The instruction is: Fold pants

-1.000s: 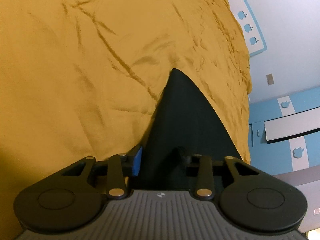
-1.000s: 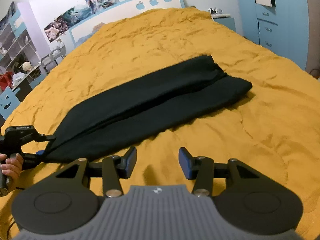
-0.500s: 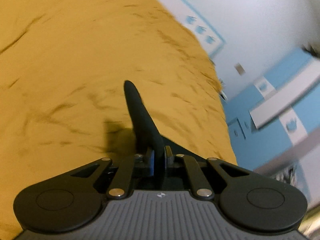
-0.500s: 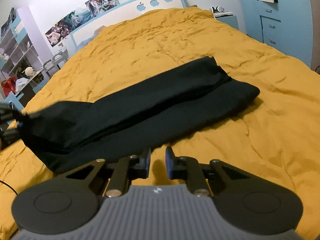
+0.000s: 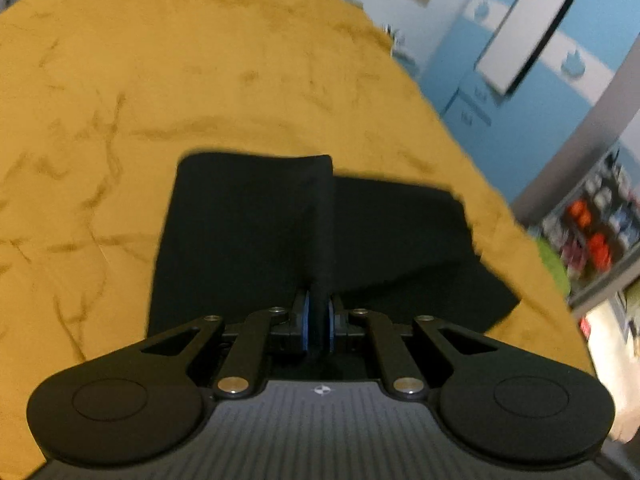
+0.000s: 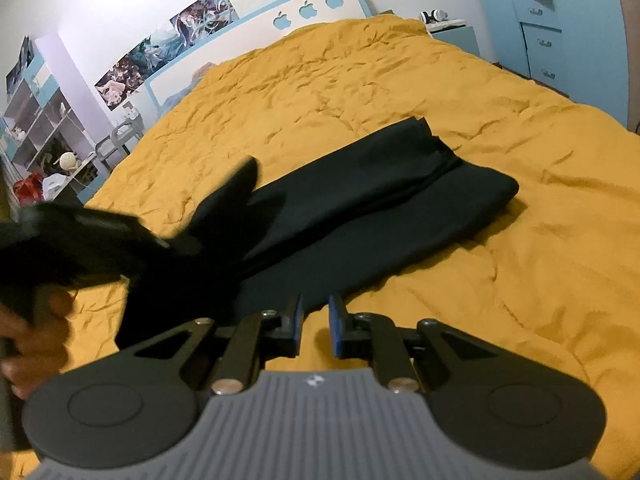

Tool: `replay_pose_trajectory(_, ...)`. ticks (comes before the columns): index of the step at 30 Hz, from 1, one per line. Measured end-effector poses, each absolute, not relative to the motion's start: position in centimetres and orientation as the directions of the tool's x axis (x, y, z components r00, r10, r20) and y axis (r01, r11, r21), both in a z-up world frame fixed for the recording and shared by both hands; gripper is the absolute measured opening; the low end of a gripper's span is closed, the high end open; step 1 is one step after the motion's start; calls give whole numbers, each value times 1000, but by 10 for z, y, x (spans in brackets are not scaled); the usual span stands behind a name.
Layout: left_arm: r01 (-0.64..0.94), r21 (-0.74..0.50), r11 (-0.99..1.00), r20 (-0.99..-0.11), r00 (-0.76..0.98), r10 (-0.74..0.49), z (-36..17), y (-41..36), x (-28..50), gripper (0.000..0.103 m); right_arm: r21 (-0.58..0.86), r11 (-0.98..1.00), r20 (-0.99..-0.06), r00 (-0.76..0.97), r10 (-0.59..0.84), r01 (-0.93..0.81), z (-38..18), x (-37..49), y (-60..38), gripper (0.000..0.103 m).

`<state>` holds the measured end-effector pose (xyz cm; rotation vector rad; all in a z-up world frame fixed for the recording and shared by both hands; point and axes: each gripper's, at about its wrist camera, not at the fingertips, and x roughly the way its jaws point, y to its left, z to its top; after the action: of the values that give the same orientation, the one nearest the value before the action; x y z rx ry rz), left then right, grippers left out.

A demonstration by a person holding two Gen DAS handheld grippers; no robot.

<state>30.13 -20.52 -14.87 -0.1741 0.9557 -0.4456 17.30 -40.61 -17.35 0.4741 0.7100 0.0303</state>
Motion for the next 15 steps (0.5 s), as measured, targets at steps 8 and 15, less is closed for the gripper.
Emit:
replay_pose_trajectory(8,250,-497,831,-756,345,-556,-154,-189,307,31,461,882,-611,756,233,101,-174,182,-399,10)
replay_pose_trajectory(15,206,-650,731,-703,202,-682,-159,-165,298,38,488,867,-606,753,257,97,-171,195,-392,14)
